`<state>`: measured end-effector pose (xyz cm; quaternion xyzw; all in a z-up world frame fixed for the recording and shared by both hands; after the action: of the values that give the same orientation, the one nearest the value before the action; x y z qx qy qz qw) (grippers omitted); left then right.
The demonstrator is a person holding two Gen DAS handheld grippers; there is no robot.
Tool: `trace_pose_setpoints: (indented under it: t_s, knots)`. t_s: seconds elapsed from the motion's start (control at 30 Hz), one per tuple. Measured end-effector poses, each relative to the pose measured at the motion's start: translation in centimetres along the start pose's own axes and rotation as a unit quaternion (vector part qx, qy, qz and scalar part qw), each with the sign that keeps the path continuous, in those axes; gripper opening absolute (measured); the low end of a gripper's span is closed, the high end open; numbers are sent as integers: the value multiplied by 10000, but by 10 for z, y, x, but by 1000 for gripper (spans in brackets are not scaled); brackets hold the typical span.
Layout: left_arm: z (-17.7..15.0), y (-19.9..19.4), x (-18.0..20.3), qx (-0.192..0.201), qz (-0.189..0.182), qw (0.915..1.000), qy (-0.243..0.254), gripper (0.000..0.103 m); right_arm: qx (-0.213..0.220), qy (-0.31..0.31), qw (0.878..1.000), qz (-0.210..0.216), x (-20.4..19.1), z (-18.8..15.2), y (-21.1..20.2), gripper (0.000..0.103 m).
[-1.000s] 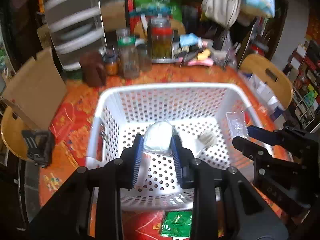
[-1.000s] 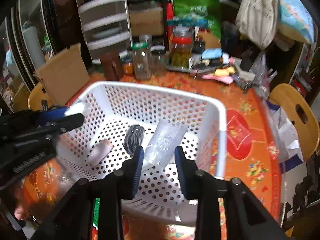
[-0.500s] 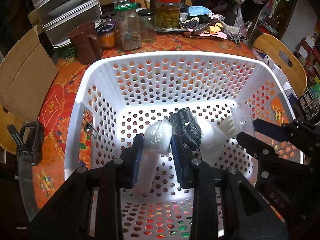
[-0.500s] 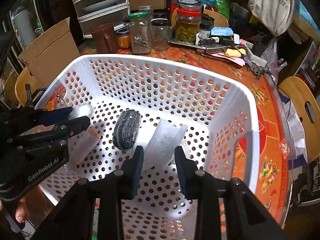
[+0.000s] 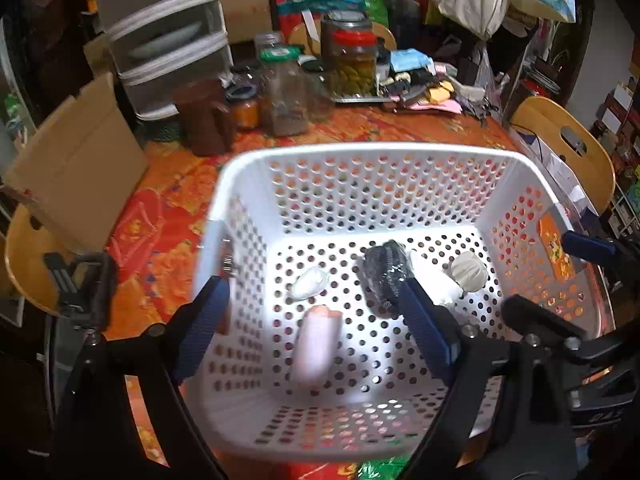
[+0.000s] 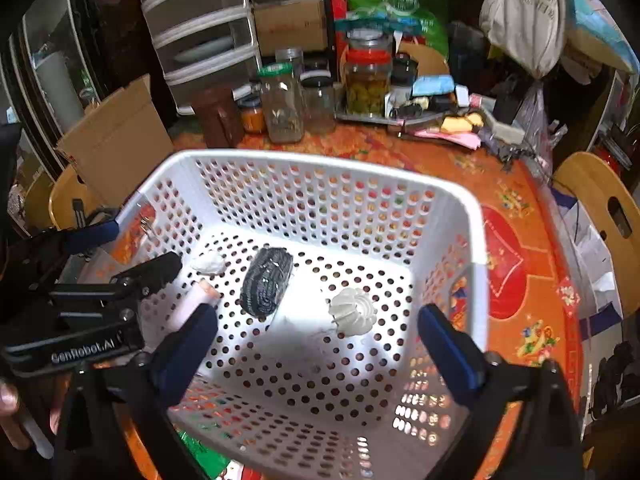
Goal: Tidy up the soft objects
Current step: 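Open both tools to release the bag and white item into the basket, then withdraw both tools from the basket toward the green packet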
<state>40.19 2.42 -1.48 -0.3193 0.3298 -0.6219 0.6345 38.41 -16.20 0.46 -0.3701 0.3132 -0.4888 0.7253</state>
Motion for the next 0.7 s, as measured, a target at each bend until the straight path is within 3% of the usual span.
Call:
trace_pose_setpoints:
  t_s: [0.2, 0.7]
  knots:
    - [-6, -34, -11, 202, -5, 9998, 37, 94, 218, -2, 9998, 11, 5, -5, -29, 103]
    - [-23, -64, -7, 339, -228, 9991, 63, 96, 297, 180, 9994, -12, 26, -26, -49, 103]
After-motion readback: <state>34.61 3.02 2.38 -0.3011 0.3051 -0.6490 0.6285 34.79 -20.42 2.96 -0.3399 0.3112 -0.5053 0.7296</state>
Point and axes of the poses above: each gripper's, at about its wrist camera, not at the fingertips, and y roughly the way its jaws point, x to its right, z to its top, the point moved 2 cm from there along y, roughly the way its jaws point
